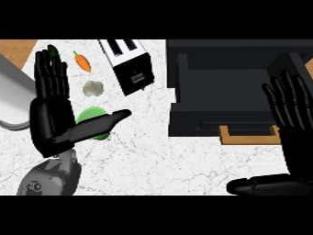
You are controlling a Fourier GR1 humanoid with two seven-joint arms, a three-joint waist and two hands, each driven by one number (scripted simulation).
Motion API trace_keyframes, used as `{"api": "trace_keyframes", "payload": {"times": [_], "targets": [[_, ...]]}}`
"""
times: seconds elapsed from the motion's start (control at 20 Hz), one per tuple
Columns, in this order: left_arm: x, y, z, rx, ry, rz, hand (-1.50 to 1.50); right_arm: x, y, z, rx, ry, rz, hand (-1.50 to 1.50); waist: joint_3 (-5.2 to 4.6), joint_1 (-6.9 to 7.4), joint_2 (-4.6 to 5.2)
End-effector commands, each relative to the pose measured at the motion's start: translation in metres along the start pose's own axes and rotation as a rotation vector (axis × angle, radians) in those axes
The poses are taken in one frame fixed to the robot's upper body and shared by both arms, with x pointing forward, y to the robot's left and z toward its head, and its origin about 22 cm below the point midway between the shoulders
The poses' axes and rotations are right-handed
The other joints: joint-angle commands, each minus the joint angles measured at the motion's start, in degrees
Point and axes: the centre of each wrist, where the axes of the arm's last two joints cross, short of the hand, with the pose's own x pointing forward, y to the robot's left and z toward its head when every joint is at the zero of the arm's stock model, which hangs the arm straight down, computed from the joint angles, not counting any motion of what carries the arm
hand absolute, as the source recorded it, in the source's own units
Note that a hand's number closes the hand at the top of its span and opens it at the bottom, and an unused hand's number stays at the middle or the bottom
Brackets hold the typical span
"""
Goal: Pick up the cup, place it into the drawer and close the drawer
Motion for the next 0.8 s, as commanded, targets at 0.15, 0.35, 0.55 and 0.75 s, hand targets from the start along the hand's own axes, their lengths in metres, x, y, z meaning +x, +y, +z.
{"api": "trace_keyframes", "payload": {"times": [0.15,0.35,0.55,0.75], "targets": [[-0.009,-0.021,0.002,0.012,0.030,0.017,-1.50,0.004,-0.009,0.006,0.006,0.009,-0.005,-1.50,0.00,0.00,-0.06],[0.001,-0.020,-0.007,0.042,0.024,0.020,-1.50,0.004,-0.016,-0.011,0.011,0.025,0.000,-1.50,0.01,0.16,-0.06],[-0.023,-0.007,0.018,0.039,0.048,-0.022,-1.50,0.003,-0.006,-0.009,0.004,-0.013,0.003,-1.50,0.00,0.22,-0.06],[-0.033,0.005,0.000,0.061,0.062,-0.028,-1.50,0.009,-0.006,-0.006,-0.004,-0.011,0.001,-1.50,0.00,0.16,-0.06]]}}
